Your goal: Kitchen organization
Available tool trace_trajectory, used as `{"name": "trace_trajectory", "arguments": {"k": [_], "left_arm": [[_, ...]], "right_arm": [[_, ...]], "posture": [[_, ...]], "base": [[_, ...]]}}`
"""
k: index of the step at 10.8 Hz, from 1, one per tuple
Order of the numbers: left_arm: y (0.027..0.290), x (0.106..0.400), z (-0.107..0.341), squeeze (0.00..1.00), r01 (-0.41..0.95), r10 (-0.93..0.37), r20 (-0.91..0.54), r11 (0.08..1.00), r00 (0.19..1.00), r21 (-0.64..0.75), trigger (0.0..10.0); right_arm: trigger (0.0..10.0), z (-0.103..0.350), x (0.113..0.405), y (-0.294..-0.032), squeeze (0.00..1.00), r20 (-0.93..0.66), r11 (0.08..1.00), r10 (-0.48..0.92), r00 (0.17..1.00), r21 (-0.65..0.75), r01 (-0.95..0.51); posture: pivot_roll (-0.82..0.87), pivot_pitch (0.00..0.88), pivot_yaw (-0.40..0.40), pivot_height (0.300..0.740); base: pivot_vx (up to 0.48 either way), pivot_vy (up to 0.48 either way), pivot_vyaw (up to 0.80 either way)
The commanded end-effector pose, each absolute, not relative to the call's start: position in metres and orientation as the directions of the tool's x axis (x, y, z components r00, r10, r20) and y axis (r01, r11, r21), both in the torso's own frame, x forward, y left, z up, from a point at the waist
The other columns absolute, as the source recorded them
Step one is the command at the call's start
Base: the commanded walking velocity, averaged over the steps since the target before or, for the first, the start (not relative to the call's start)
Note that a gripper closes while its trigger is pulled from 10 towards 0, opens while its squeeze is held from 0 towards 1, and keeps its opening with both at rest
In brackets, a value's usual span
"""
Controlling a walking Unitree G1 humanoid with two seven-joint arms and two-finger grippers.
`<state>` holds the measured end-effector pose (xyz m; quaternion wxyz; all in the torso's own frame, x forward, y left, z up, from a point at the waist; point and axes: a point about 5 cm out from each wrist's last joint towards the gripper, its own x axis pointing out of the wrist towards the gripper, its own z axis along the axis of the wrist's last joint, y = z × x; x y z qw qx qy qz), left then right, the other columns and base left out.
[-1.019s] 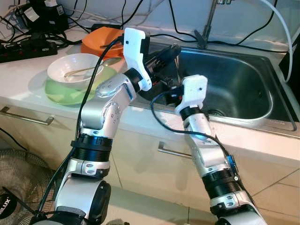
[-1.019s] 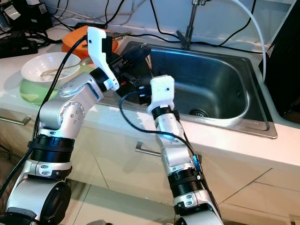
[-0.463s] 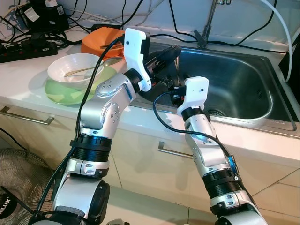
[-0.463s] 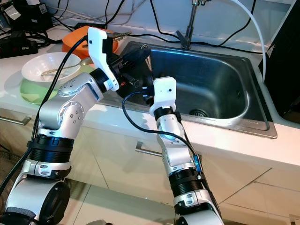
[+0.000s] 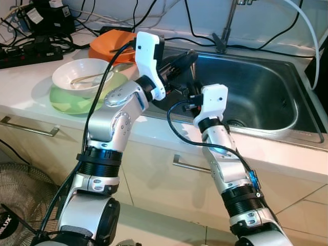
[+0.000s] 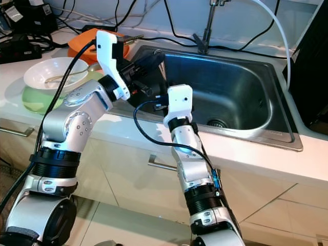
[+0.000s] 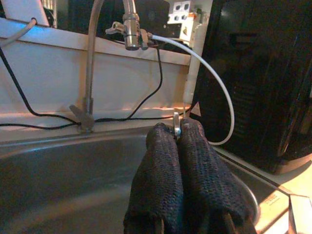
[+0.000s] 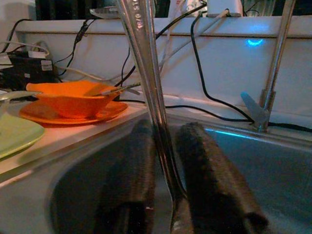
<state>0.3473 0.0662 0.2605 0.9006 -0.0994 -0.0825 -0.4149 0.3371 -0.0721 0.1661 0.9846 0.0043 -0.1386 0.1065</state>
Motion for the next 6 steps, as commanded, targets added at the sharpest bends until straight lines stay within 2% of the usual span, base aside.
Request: {"name": "trace_trajectory", "arguments": {"k": [1,3,4,5,6], "left_arm": [[0.0652,0.3448,0.2626,0.00,0.771,-0.739,0.238,0.630,0.631,-0.090,10.0],[0.0664,0.3461,0.2629,0.00,0.766,-0.731,0.241,0.636,0.638,-0.096,10.0],[0.0668,0.3465,0.2628,0.11,0.764,-0.730,0.241,0.638,0.640,-0.098,10.0],[0.0666,0.3469,0.2623,1.00,0.764,-0.728,0.242,0.634,0.641,-0.119,10.0],[0.0668,0.3471,0.2624,1.00,0.763,-0.726,0.243,0.636,0.643,-0.119,10.0]], "right_arm": [[0.0,0.1702,0.3397,-0.0713,0.00,0.285,0.978,0.207,0.936,-0.022,-0.209],[0.0,0.1696,0.3400,-0.0717,0.00,0.283,0.978,0.205,0.937,-0.022,-0.208],[0.0,0.1691,0.3401,-0.0719,0.00,0.281,0.978,0.205,0.938,-0.023,-0.207],[0.0,0.1689,0.3404,-0.0721,0.00,0.280,0.979,0.203,0.938,-0.024,-0.204],[0.0,0.1688,0.3406,-0.0723,0.00,0.279,0.979,0.201,0.939,-0.024,-0.202]], "posture": [[-0.08,0.000,0.016,0.740],[-0.08,0.000,0.016,0.740],[-0.08,0.000,0.016,0.740],[-0.08,0.000,0.016,0.740],[-0.08,0.000,0.016,0.740]], "base": [[0.000,0.000,0.00],[0.000,0.000,0.00],[0.000,0.000,0.00],[0.000,0.000,0.00],[0.000,0.000,0.00]]}}
